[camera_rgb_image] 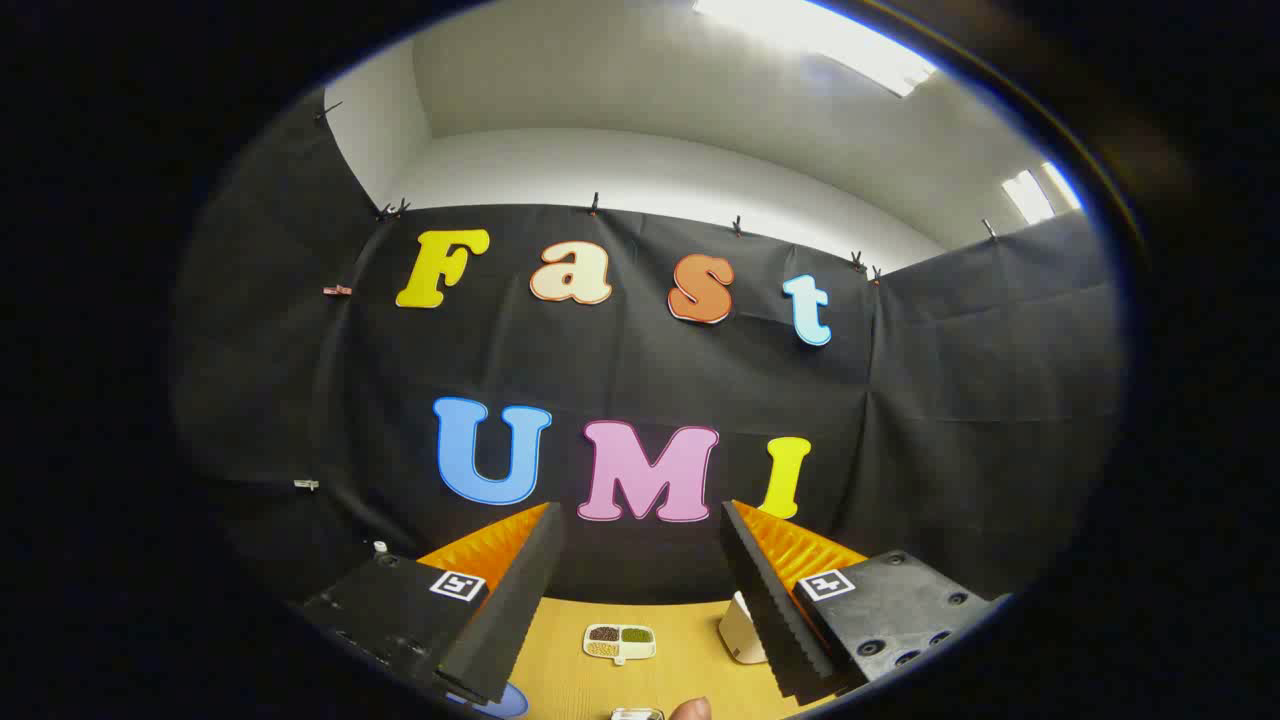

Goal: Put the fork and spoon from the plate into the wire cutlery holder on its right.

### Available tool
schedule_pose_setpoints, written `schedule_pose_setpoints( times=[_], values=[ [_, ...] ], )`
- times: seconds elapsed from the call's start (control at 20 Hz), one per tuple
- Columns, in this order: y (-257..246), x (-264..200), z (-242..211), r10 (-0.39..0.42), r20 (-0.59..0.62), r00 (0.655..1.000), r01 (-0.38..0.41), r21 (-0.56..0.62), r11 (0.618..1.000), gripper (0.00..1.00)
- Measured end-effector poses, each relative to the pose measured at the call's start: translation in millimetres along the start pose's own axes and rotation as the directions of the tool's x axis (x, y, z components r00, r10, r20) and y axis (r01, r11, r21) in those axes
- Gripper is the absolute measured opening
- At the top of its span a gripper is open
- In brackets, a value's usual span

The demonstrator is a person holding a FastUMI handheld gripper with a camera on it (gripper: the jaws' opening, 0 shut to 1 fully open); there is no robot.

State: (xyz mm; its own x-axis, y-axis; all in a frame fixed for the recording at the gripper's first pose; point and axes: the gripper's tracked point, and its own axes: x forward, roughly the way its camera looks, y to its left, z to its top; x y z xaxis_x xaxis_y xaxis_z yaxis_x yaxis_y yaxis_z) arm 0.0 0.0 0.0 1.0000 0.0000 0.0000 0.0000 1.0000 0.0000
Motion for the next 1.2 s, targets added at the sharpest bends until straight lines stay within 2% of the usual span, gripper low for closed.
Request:
schedule_pose_setpoints(
  times=[1.2],
  values=[
    [34.4, 12.6, -8.2, 0.015, -0.035, 0.999, -0.016, -0.017, 1.0, 0.97]
  ],
)
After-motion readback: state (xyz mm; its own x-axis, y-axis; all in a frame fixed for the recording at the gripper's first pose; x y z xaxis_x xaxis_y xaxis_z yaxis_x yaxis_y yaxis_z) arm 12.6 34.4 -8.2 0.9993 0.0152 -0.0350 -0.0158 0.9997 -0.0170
